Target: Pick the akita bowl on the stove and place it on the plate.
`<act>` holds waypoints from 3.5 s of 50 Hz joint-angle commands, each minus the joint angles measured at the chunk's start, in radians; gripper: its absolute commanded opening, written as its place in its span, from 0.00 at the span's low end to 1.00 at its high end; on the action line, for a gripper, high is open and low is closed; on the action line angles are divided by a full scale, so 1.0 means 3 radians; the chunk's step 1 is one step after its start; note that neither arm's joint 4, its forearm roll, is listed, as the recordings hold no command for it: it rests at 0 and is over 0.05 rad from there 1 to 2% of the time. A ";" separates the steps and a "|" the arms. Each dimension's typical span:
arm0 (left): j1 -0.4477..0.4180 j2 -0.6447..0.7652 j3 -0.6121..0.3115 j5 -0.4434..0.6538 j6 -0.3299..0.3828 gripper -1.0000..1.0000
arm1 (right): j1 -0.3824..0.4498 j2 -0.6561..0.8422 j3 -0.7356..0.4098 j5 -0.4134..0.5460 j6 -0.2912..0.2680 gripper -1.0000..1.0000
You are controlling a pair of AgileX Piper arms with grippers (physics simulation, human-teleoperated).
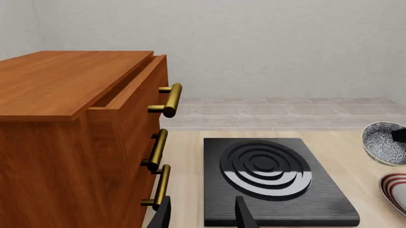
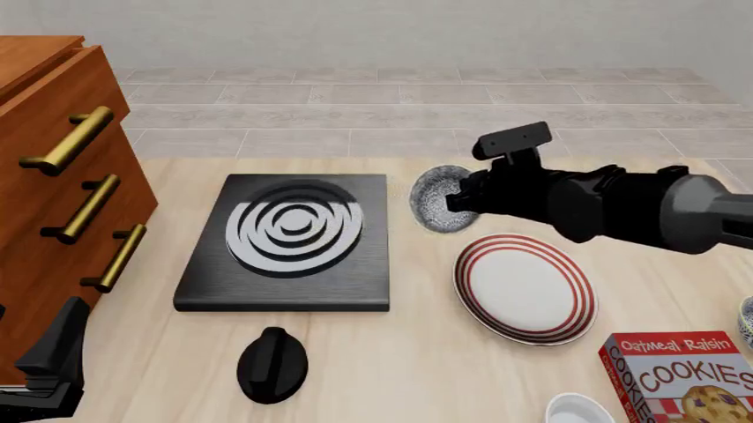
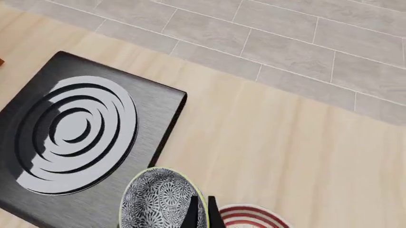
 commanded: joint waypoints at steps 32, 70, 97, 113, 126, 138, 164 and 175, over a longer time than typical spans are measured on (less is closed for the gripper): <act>0.0000 0.0000 0.0000 0.0000 0.0000 1.00 | -0.0464 -0.0028 0.0306 -0.0253 0.0042 0.00; 0.0000 0.0000 0.0000 0.0000 0.0000 1.00 | -0.0791 0.0241 0.0502 -0.0619 0.0117 0.00; 0.0000 0.0000 0.0000 0.0000 0.0000 1.00 | -0.0884 0.0207 0.0807 -0.0831 0.0184 0.00; 0.0000 0.0000 0.0000 0.0000 0.0000 1.00 | -0.0908 0.0122 0.0985 -0.0885 0.0234 0.00; 0.0000 0.0000 0.0000 0.0000 0.0000 1.00 | -0.0905 0.0083 0.1114 -0.0946 0.0274 0.00; 0.0000 0.0000 0.0000 0.0000 0.0000 1.00 | -0.0877 0.0083 0.1193 -0.1006 0.0332 0.00; 0.0000 0.0000 0.0000 0.0000 0.0000 1.00 | -0.0824 0.0295 0.1265 -0.1180 0.0422 0.00; 0.0000 0.0000 0.0000 0.0000 0.0000 1.00 | -0.0836 0.0336 0.1266 -0.1203 0.0418 0.00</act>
